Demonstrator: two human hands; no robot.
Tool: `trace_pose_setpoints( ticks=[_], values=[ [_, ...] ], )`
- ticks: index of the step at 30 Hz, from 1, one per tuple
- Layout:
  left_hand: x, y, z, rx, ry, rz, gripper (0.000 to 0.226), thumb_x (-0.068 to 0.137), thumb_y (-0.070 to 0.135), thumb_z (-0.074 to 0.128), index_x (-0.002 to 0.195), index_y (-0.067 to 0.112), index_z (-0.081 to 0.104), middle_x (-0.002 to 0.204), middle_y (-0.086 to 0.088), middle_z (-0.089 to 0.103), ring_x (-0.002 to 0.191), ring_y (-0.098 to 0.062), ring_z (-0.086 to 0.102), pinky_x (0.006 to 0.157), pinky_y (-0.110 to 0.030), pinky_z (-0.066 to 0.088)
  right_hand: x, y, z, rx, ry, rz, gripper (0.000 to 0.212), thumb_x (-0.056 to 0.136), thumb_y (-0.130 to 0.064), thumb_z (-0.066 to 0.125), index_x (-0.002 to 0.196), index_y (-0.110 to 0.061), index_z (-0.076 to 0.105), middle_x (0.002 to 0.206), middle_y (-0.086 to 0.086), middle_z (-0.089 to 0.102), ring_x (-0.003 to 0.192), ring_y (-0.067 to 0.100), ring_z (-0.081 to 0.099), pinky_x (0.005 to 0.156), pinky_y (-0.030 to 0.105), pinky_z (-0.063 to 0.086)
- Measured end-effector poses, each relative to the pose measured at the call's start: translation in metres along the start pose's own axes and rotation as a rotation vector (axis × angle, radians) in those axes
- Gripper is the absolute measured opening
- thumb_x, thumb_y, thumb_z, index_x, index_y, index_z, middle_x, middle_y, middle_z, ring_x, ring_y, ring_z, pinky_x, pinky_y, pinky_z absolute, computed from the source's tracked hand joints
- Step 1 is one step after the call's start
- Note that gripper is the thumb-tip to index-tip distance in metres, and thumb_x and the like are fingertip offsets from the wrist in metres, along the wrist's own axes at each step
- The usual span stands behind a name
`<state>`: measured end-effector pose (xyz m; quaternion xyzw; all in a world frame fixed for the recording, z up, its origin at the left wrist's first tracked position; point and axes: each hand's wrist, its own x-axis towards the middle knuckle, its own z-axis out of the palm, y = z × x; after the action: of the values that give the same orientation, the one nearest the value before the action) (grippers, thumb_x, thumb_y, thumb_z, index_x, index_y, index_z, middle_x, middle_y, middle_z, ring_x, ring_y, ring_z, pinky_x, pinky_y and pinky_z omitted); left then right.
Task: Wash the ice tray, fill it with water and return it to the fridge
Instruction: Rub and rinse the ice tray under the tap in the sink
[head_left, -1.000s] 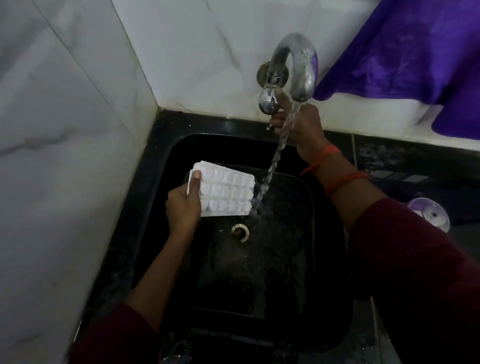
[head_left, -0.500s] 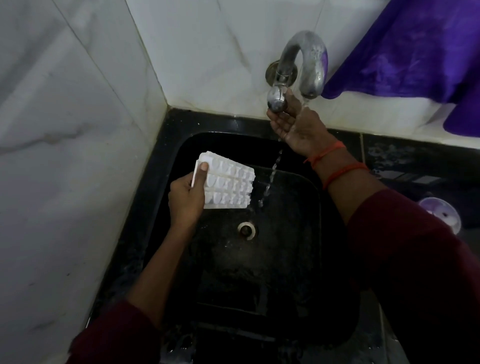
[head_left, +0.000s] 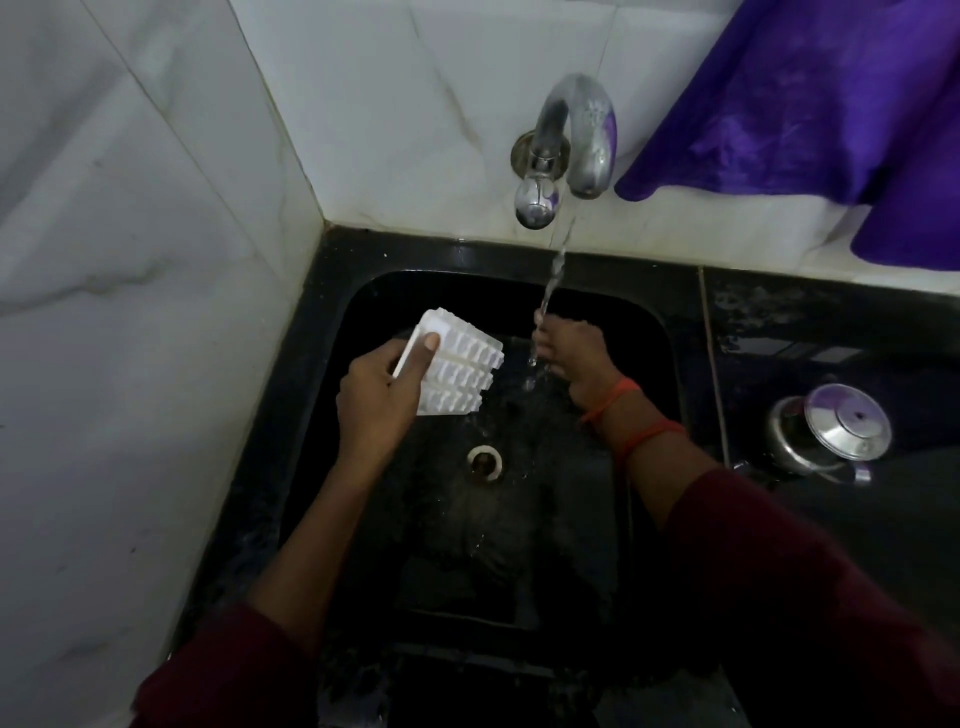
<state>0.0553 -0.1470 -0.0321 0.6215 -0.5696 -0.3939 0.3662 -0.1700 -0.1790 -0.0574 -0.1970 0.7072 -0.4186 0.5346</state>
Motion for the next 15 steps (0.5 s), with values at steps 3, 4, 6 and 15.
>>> trace_pose_setpoints(
  ticks=[3,4,6,15],
  values=[
    [-0.008,0.003,0.000,0.006,-0.136,0.045,0.035,0.087,0.062,0.061,0.098,0.032,0.075,0.086,0.012,0.075,0.082,-0.007,0.071,0.078,-0.041,0.058,-0.003,0.033,-0.005,-0.062,0.071,0.089,0.021,0.099,-0.035,0.060,0.087,-0.019,0.063,0.078,-0.001,0.059,0.054,0.007,0.051,0.046,0.018,0.035],
    [-0.010,0.003,0.000,0.009,-0.191,0.077,0.033,0.087,0.059,0.062,0.103,0.033,0.075,0.091,0.014,0.075,0.087,-0.006,0.071,0.082,-0.044,0.058,-0.007,0.041,-0.007,-0.034,0.050,0.154,0.021,0.100,-0.039,0.058,0.095,-0.018,0.061,0.080,0.001,0.058,0.060,0.011,0.051,0.050,0.021,0.036],
    [-0.017,0.005,0.001,-0.012,-0.313,0.151,0.030,0.086,0.054,0.065,0.106,0.032,0.075,0.099,0.013,0.075,0.095,-0.007,0.071,0.087,-0.048,0.056,-0.016,0.055,-0.012,0.052,-0.022,0.301,0.035,0.100,-0.049,0.054,0.109,-0.016,0.056,0.090,0.006,0.060,0.073,0.018,0.058,0.060,0.028,0.045],
    [-0.042,0.005,-0.009,0.108,-0.588,0.452,0.039,0.071,0.055,0.076,0.106,0.040,0.077,0.105,0.024,0.070,0.109,-0.008,0.058,0.097,-0.038,0.048,-0.037,0.081,-0.036,0.383,-0.037,0.433,0.034,0.099,-0.040,0.054,0.105,-0.007,0.061,0.078,0.011,0.070,0.072,0.022,0.065,0.043,0.028,0.057]
  ],
)
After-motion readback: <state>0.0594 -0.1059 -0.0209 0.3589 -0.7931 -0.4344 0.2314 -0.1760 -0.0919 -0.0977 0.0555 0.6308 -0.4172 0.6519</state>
